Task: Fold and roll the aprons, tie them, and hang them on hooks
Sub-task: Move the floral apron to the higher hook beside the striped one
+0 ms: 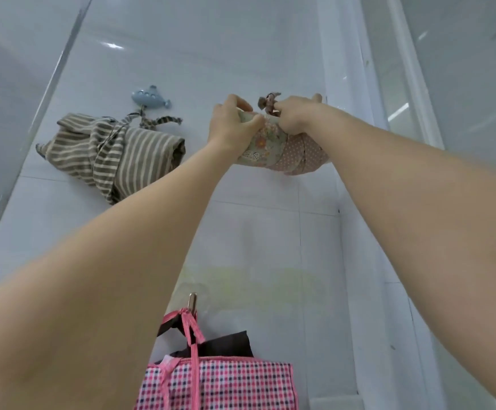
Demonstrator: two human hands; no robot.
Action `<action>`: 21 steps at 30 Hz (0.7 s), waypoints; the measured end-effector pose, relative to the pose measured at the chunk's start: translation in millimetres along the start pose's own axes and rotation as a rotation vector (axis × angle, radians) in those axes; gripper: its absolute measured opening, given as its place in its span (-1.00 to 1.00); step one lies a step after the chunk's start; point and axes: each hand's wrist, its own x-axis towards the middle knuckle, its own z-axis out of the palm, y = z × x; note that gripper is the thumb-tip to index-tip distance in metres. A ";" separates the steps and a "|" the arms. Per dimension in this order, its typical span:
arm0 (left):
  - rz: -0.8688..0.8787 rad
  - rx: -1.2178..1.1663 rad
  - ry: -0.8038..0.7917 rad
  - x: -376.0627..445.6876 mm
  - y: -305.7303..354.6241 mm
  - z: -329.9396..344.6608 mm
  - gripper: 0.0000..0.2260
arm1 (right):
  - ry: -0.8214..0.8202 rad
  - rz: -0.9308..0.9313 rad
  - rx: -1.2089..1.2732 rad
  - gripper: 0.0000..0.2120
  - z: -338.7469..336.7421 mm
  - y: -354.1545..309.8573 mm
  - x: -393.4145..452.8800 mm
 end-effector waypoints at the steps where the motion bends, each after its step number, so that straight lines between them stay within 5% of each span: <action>1: 0.005 0.001 0.023 3.7 -2.4 1.9 -0.78 | -0.008 0.008 -0.006 -0.60 2.0 -0.9 6.1; 8: -0.080 -0.075 0.058 21.2 -25.0 0.9 -0.76 | -0.001 0.077 0.096 -0.55 14.6 -18.2 40.8; 17: -0.155 -0.111 0.037 40.6 -35.0 0.5 -0.85 | 0.071 -0.001 -0.052 -0.91 13.3 -32.4 48.8; 21: -0.152 -0.086 0.006 41.5 -33.3 -2.8 -0.85 | 0.066 -0.038 -0.051 -0.92 13.9 -34.8 44.8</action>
